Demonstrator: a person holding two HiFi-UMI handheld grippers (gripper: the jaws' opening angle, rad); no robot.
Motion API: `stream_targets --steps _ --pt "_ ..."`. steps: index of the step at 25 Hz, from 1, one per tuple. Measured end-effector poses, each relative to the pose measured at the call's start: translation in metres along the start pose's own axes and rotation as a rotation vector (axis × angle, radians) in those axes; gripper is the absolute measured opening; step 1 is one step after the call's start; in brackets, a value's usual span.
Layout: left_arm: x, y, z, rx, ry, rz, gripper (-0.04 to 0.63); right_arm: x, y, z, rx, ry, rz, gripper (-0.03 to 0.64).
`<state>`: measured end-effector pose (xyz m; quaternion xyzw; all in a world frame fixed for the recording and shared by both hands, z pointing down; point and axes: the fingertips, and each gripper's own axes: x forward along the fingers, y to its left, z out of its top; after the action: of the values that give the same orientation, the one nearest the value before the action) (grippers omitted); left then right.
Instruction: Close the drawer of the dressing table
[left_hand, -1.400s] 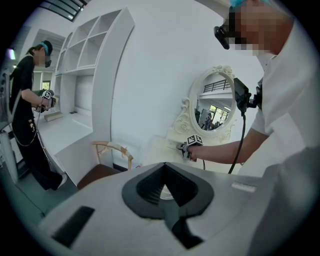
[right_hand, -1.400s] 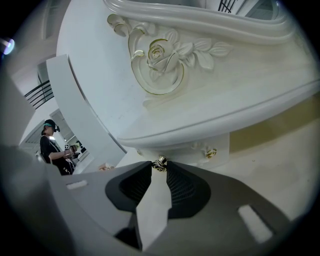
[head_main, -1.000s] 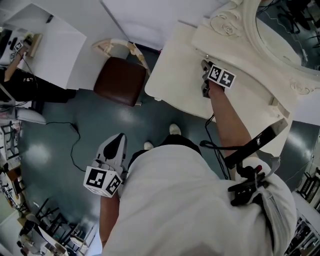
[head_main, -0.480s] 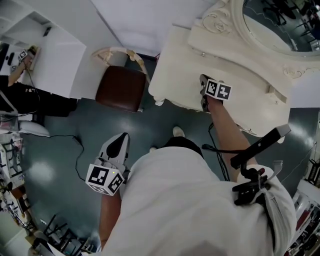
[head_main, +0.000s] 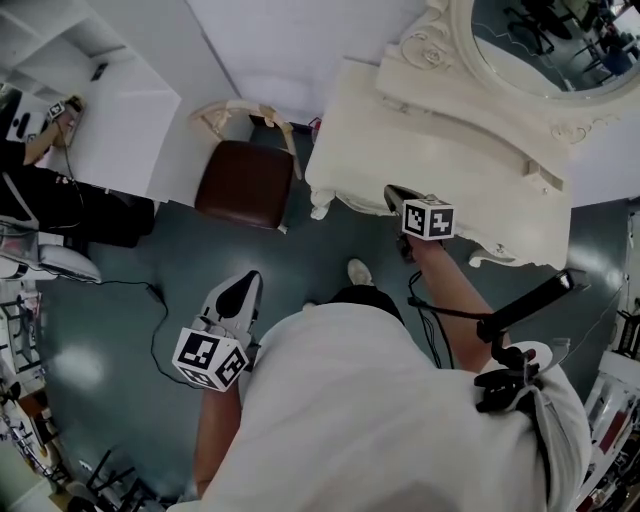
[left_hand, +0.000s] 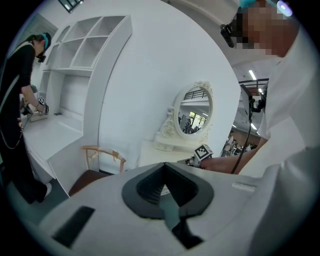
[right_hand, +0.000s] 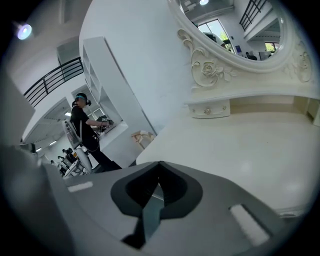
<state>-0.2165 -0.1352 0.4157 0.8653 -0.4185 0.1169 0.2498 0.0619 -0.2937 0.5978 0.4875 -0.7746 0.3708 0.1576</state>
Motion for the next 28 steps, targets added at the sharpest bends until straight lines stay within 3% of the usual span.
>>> stream_targets --steps 13,28 --pt "-0.066 -0.012 -0.043 0.035 0.04 -0.084 0.0 -0.084 0.139 -0.055 -0.195 0.001 0.112 0.0" --pt "-0.109 -0.027 -0.085 0.037 0.051 -0.139 0.0 -0.136 0.206 -0.092 -0.359 -0.025 0.11 -0.002"
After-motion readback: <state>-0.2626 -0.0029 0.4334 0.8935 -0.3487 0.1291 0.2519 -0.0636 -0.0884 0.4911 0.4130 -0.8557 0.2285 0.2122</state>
